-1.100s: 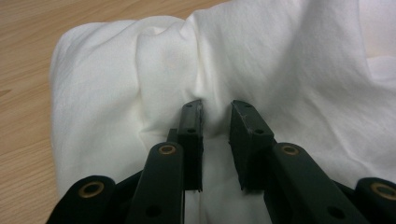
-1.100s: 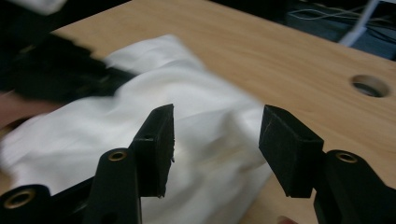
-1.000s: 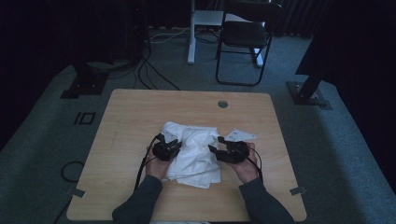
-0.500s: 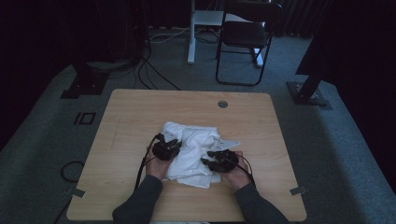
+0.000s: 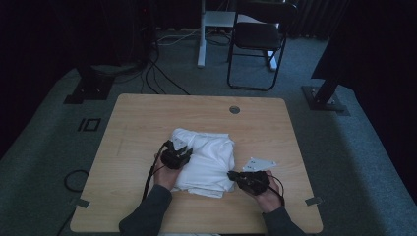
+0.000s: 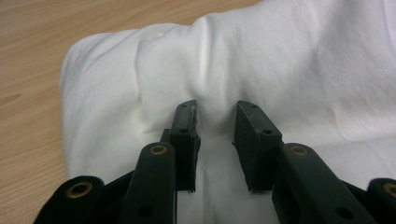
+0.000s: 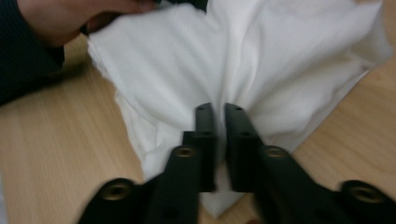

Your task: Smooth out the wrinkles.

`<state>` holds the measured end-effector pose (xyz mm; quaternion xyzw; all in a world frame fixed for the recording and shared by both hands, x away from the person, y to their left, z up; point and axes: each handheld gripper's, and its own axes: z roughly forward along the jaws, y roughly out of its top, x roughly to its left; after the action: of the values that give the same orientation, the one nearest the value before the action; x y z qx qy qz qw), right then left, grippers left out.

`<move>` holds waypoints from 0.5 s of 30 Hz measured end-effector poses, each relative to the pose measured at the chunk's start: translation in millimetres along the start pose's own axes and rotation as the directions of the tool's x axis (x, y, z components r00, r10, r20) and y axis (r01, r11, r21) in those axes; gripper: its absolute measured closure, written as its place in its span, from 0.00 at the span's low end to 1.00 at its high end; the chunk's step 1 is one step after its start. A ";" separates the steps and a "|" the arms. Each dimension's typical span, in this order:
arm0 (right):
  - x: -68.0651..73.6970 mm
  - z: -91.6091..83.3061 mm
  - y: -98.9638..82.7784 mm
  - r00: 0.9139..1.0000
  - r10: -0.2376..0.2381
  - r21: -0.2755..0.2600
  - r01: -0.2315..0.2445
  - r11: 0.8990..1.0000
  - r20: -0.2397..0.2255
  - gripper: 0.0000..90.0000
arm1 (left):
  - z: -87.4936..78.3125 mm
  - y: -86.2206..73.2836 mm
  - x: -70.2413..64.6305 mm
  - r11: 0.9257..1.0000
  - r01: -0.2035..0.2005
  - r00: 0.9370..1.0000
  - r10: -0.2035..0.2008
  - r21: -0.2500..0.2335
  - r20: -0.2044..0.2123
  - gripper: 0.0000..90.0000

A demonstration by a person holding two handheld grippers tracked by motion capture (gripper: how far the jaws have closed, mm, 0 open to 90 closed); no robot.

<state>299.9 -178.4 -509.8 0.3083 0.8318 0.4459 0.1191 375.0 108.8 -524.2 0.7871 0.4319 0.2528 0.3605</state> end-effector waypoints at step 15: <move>-73.7 47.2 52.2 0.971 0.225 -0.059 -0.220 0.974 0.082 0.76 | -2.3 -3.1 3.5 0.999 0.031 0.999 -0.030 -0.040 0.026 0.71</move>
<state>401.0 -171.0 -500.0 0.4160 0.7747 0.4628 0.1127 373.6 113.8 -524.9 0.7762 0.4341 0.2459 0.3855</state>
